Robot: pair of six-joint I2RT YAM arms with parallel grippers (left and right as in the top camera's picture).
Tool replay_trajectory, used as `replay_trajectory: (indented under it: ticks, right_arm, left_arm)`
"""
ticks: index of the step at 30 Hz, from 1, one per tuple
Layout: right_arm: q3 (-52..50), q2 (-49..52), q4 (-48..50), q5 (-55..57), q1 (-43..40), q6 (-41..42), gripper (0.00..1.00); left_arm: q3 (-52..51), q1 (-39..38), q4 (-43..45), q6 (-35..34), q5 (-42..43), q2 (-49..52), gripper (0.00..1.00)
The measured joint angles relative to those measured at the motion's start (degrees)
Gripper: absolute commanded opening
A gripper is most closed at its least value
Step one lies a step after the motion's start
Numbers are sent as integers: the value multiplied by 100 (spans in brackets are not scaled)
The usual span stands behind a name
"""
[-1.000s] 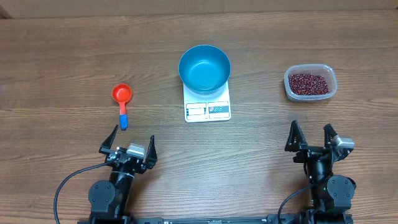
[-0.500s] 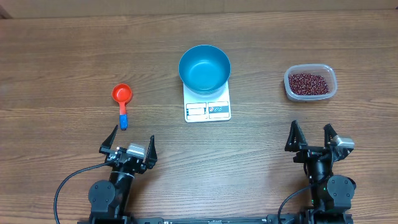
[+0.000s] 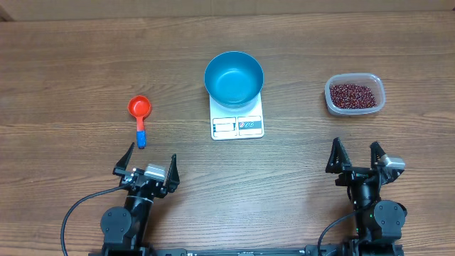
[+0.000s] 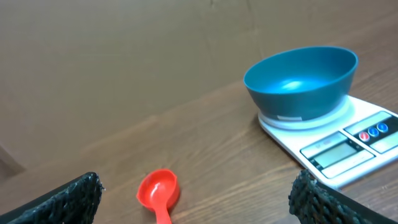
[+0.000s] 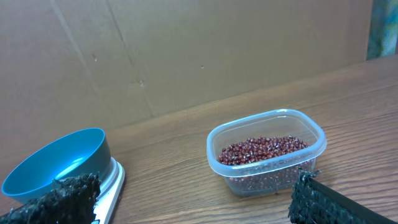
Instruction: Scoop item into bowl and weigh 150g on scale
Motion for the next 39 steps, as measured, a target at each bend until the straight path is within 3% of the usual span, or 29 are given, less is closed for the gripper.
replay_trajectory:
  ticks: [8, 19, 27, 32, 39]
  right_arm:
    - [0, 0, 0, -2, 0, 0, 100]
    - [0, 0, -2, 0, 0, -2, 100]
    - [0, 0, 2, 0, 2, 0, 100]
    - [0, 0, 2, -2, 0, 0, 100]
    - [0, 0, 0, -2, 0, 0, 100]
  left_arm:
    - [0, 0, 190, -24, -48, 0, 100]
    - [251, 0, 173, -706, -68, 0, 100]
    - [846, 0, -448, -992, -63, 48, 100]
    - [1366, 0, -579, -1187, -24, 487, 100]
    - [2337, 0, -1023, -1362, 313, 1847, 100]
